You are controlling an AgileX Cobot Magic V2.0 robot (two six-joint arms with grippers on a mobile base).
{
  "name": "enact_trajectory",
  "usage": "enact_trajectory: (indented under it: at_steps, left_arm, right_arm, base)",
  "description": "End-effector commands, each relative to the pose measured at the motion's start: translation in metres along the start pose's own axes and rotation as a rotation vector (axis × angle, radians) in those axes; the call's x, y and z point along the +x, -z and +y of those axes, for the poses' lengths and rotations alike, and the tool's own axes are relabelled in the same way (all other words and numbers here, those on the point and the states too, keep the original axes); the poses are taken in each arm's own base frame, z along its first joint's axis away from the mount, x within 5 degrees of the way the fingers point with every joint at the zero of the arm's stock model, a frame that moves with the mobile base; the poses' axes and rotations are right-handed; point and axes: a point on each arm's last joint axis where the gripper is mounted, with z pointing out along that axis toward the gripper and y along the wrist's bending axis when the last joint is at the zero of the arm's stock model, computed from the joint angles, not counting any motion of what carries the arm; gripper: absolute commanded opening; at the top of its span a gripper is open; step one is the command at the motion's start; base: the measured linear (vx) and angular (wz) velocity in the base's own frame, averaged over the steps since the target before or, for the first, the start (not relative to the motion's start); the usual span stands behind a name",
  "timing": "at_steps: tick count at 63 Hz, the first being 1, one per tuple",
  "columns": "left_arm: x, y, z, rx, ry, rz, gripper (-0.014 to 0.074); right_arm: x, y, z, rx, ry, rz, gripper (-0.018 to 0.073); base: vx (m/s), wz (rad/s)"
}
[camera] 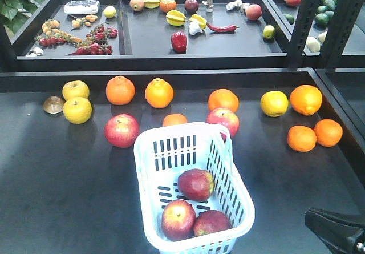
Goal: Pick three apples into basket with both arms
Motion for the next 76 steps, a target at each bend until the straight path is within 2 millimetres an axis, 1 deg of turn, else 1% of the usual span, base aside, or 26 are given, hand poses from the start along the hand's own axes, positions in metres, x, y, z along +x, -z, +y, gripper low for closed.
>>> enact_trajectory:
  at_steps: [1,12,76]
  left_arm:
    - [-0.018,0.0038,-0.0044,0.038,-0.001,-0.144,-0.0006]
    - [-0.0189,0.0039,-0.0047,0.039,-0.031,-0.155,-0.0006]
    - [-0.0193,0.004,-0.0049,0.041,-0.02,-0.154,-0.0006]
  right_arm:
    - [-0.0124,0.0031,-0.0035,0.034,-0.012,-0.068,-0.0005]
    - [-0.0124,0.0031,-0.0035,0.034,-0.012,-0.068,-0.0005]
    - [-0.0111,0.0027,-0.0037,0.037,-0.002,-0.062,-0.0005]
  base:
    - [0.0,0.0]
    - [0.0,0.0]
    - [0.0,0.0]
